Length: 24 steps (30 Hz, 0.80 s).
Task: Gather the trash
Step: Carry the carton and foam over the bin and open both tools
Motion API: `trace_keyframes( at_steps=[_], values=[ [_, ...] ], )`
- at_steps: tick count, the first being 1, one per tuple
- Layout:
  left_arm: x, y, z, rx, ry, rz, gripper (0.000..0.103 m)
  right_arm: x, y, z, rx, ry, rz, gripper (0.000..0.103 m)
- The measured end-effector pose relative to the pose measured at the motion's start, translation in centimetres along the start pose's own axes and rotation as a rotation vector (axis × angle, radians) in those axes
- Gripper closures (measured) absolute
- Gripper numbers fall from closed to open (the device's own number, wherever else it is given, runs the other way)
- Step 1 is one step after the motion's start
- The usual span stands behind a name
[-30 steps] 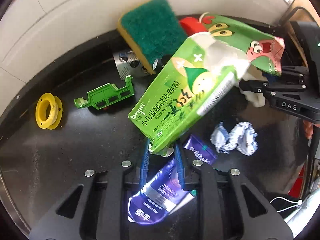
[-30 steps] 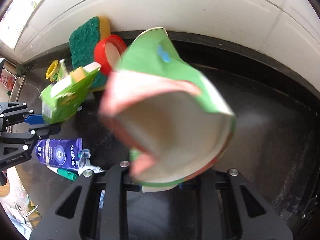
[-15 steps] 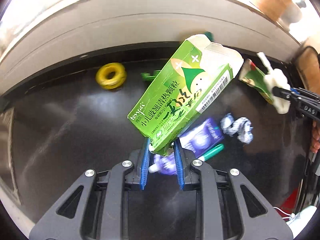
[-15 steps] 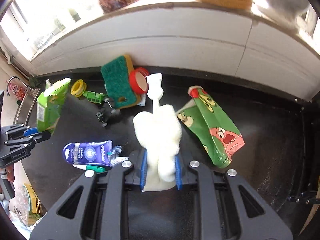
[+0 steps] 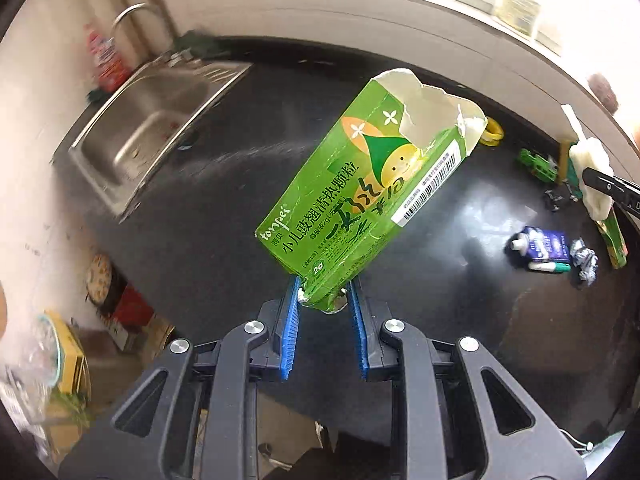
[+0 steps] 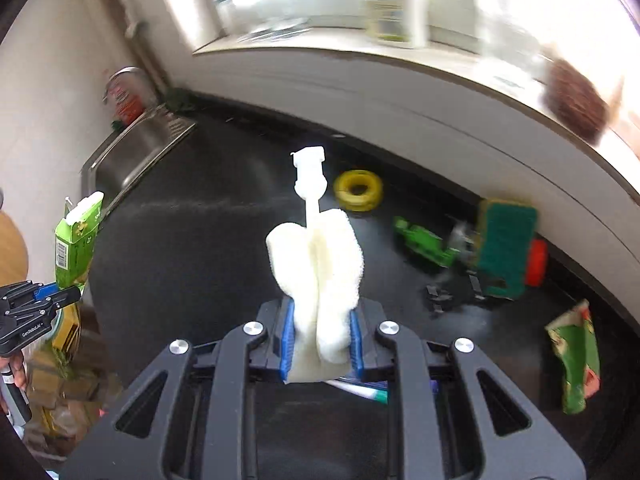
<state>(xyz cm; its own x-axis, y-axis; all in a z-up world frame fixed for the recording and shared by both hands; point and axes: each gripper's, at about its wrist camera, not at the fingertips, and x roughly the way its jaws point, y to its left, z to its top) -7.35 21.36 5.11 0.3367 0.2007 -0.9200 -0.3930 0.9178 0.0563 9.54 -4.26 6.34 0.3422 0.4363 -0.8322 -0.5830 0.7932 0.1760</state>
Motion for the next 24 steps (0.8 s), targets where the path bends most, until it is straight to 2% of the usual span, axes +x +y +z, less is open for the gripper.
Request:
trace_keyframes(
  at_steps=[4,6,9,12,14,18,24],
  values=[
    [-0.8,7.9,-6.1,-0.181,0.029,0.080,0.080,3.3,12.1,0.9,-0.195,0.043,0.121,0.081],
    [-1.1,11.2,-9.1,-0.265,0.050,0.107,0.080,5.2,19.6,0.6,-0.298,0.077,0.199,0.081],
    [-1.5,15.1,-13.5,-0.374,0.076,0.140,0.080,7.2,29.2,-0.9,-0.436,0.130,0.263,0.081],
    [-1.6,18.3,-17.2,-0.466,0.103,0.167,0.080,9.1,37.1,-3.2,-0.562,0.191,0.317,0.081],
    [-1.4,20.2,-19.2,-0.520,0.121,0.184,0.080,10.0,41.2,-4.9,-0.615,0.227,0.343,0.081],
    [0.0,23.1,-22.3,-0.594,0.154,0.217,0.080,11.5,46.3,-7.8,-0.703,0.286,0.377,0.081],
    [3.0,25.0,-24.6,-0.675,0.192,0.159,0.080,15.4,51.4,-9.4,-0.791,0.345,0.370,0.081]
  ],
)
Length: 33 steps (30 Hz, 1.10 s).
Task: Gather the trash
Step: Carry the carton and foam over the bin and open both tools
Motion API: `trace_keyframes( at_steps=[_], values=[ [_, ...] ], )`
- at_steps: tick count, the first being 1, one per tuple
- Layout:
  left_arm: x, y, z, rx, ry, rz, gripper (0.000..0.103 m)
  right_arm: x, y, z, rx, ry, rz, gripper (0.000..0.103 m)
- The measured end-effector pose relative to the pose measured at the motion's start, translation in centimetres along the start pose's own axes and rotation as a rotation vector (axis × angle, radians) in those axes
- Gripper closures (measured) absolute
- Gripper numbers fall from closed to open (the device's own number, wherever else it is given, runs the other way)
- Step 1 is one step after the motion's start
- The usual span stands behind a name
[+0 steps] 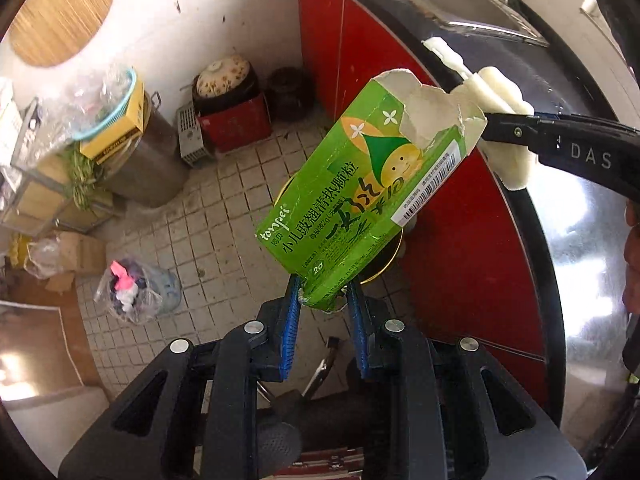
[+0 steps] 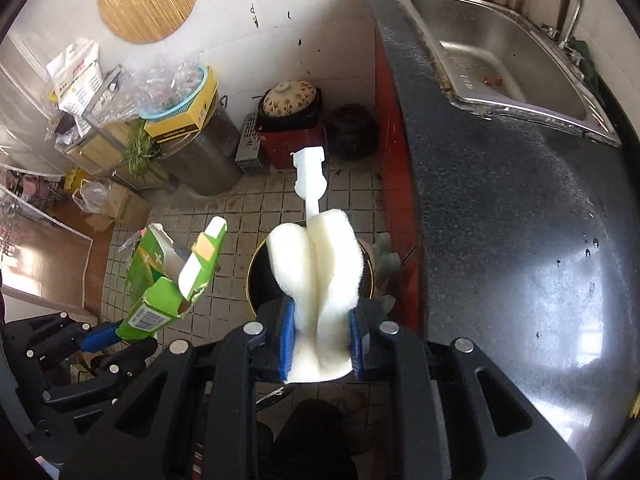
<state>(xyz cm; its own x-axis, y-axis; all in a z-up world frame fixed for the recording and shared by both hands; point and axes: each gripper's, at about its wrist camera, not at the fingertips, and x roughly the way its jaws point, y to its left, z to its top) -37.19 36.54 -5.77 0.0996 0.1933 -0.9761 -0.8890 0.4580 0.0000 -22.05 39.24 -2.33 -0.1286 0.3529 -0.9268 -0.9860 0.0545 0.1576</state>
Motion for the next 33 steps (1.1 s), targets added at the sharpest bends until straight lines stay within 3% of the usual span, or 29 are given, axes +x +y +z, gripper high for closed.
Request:
trace_keyframes(
  at_steps=[10,21,23,24,25,27,30,33],
  values=[
    [4.6,0.8,1.5,-0.013,0.073,-0.056,0.080,5.7,-0.4,1.8,-0.025,0.102,-0.004,0.081],
    [7.7,1.1,3.0,-0.032,0.137,-0.077,0.080,8.5,-0.9,1.5,-0.038,0.179,0.034,0.081],
    [7.8,1.1,3.0,-0.037,0.149,-0.081,0.079,8.4,-0.7,1.5,-0.047,0.191,0.058,0.074],
    [7.8,1.3,3.2,-0.041,0.146,-0.081,0.073,8.1,-0.7,1.6,-0.049,0.186,0.065,0.070],
    [7.6,1.4,3.3,-0.047,0.141,-0.080,0.068,7.5,-0.6,1.7,-0.054,0.168,0.060,0.059],
    [6.6,1.6,3.4,-0.060,0.116,-0.071,0.034,6.1,-0.4,1.8,-0.058,0.135,0.074,0.050],
    [5.0,1.5,3.9,-0.060,0.084,-0.051,0.024,3.5,-0.5,2.2,-0.053,0.086,0.105,0.035],
    [3.1,1.4,4.4,-0.068,0.048,-0.025,0.020,0.3,-1.1,2.7,-0.043,0.022,0.115,0.031]
  ],
)
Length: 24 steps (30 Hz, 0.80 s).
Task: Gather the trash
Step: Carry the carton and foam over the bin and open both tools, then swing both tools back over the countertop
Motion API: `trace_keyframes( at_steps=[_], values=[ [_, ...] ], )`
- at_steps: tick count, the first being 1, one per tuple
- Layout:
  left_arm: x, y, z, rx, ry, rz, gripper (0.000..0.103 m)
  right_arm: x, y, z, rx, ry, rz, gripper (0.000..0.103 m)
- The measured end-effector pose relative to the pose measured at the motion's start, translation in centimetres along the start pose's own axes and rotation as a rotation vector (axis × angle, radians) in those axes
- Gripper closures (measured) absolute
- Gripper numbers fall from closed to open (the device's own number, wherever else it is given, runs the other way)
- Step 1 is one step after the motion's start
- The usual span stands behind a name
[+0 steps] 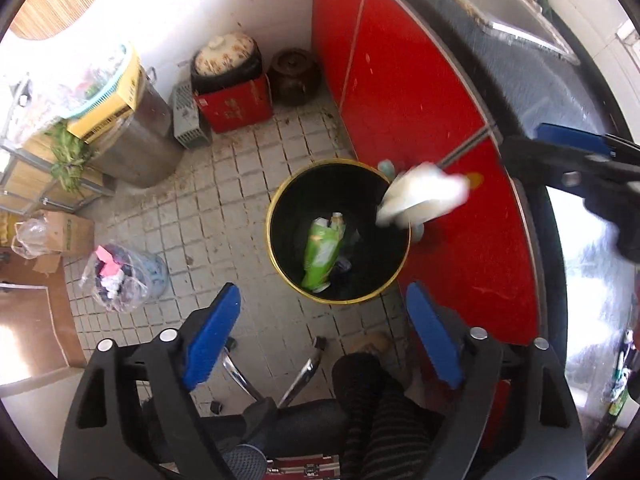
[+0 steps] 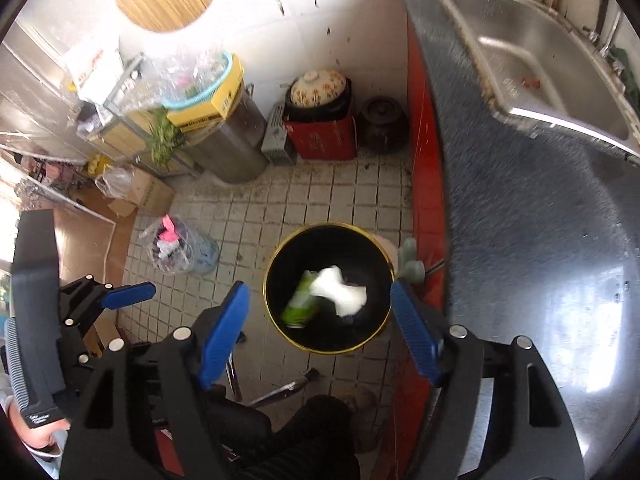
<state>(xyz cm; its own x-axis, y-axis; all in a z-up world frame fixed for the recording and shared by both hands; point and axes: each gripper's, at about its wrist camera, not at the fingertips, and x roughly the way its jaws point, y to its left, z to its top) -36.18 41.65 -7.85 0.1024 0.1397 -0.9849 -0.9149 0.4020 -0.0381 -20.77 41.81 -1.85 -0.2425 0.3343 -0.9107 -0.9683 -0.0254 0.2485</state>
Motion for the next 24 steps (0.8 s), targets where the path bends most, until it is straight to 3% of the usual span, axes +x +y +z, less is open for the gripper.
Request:
trace_keyframes(
  at_steps=[6,10,16,20,24],
  values=[
    [-3.1,-2.8,1.5,0.030,-0.062,0.001,0.019,-8.5,-4.7,-2.4,0.097,-0.176,-0.086,0.006],
    [-4.8,-8.5,2.6,0.142,-0.114,-0.018,0.019,-14.2,-11.6,-8.9,0.275,-0.271,-0.179,0.006],
    [-6.3,-21.0,2.1,0.413,-0.147,-0.085,0.017,-23.3,-23.6,-24.6,0.606,-0.299,-0.387,0.006],
    [-6.9,-29.0,-0.1,0.590,-0.157,-0.131,0.016,-29.1,-27.1,-37.2,0.813,-0.341,-0.525,0.006],
    [-7.5,-36.4,-3.8,0.766,-0.156,-0.173,0.013,-33.5,-29.3,-50.2,1.028,-0.330,-0.636,0.006]
  ],
)
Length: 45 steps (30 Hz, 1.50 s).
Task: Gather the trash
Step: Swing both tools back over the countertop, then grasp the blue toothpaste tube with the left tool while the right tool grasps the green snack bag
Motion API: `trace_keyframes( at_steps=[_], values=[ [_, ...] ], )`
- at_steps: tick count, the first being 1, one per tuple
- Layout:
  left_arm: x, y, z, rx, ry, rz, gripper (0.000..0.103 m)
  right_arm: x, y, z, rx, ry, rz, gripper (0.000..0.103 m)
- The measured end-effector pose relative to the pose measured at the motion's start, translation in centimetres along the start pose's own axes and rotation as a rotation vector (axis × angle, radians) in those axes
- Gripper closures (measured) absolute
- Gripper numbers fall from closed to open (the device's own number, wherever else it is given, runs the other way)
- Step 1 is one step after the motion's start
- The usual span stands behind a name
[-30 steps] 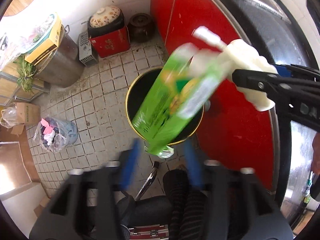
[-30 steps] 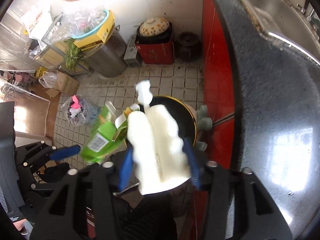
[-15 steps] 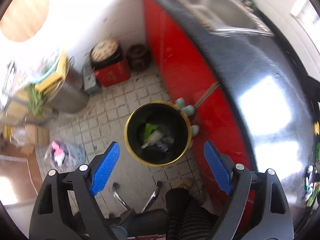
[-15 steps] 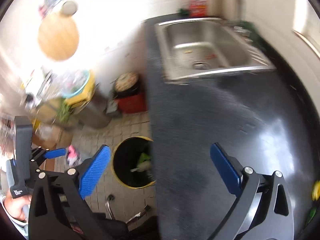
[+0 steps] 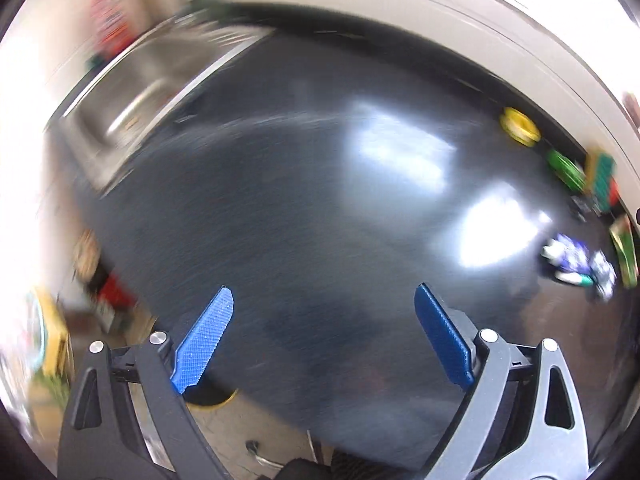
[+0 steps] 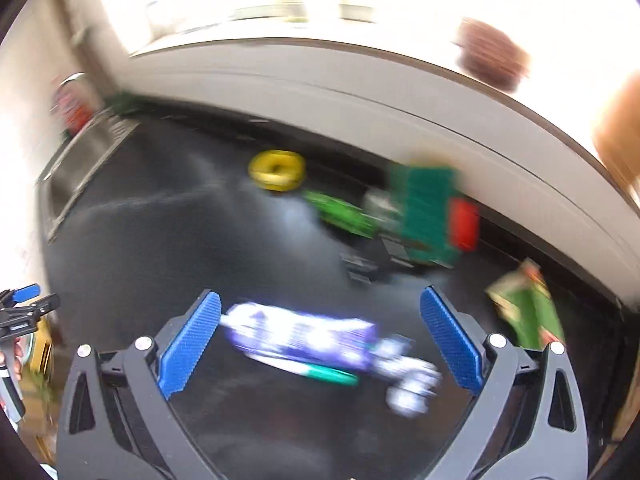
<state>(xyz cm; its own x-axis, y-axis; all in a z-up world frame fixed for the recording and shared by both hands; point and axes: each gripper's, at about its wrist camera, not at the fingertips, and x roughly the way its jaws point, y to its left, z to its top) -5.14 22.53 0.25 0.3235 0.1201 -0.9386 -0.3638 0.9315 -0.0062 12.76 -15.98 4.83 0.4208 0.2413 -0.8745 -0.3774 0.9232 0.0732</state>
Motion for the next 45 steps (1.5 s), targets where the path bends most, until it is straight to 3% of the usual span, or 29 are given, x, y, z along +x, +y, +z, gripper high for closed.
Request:
trace_keyframes(
  at_steps=[4,7,13,19,26,30,31,33,37,40,44,45],
  values=[
    [0.6,-9.4,2.1,0.218,-0.004,-0.044,0.013,-1.0,-9.6,-4.4,0.138,0.038,-0.127,0.006],
    [1.4,-15.6,2.6,0.379,0.010,-0.051,0.013,-1.1,-14.5,-7.9,0.240,0.088,-0.159,0.006],
    [3.6,-25.9,2.5,0.666,0.023,-0.020,0.013,-0.5,-17.2,-12.6,0.314,0.151,-0.151,0.006],
    [6.1,-30.9,2.8,0.781,0.066,-0.002,0.014,-0.3,-18.1,-14.7,0.306,0.181,-0.137,0.006],
    [7.1,-33.9,2.3,0.902,0.113,-0.006,0.014,-0.9,-19.7,-16.4,0.373,0.181,-0.136,0.006],
    [8.1,-35.3,1.6,1.008,0.129,0.023,0.014,-1.1,-20.4,-17.7,0.411,0.188,-0.127,0.006],
    [8.7,-35.6,1.6,1.036,0.130,0.062,0.014,-1.0,-20.3,-18.0,0.414,0.190,-0.127,0.006],
    [9.7,-35.8,2.0,1.051,0.132,0.106,0.013,-0.8,-20.2,-18.3,0.419,0.190,-0.125,0.006],
    [10.1,-35.3,3.5,0.995,0.142,0.086,0.014,-0.8,-20.3,-18.8,0.434,0.192,-0.118,0.006],
    [10.3,-34.3,4.6,0.918,0.179,-0.001,0.021,-0.4,-20.1,-18.5,0.441,0.194,-0.116,0.006],
    [10.9,-31.6,6.3,0.777,0.260,-0.166,0.040,0.4,-19.8,-16.8,0.417,0.192,-0.128,0.006],
    [10.8,-31.0,6.7,0.759,0.244,-0.163,0.045,0.6,-19.8,-16.2,0.409,0.189,-0.134,0.006]
  ],
)
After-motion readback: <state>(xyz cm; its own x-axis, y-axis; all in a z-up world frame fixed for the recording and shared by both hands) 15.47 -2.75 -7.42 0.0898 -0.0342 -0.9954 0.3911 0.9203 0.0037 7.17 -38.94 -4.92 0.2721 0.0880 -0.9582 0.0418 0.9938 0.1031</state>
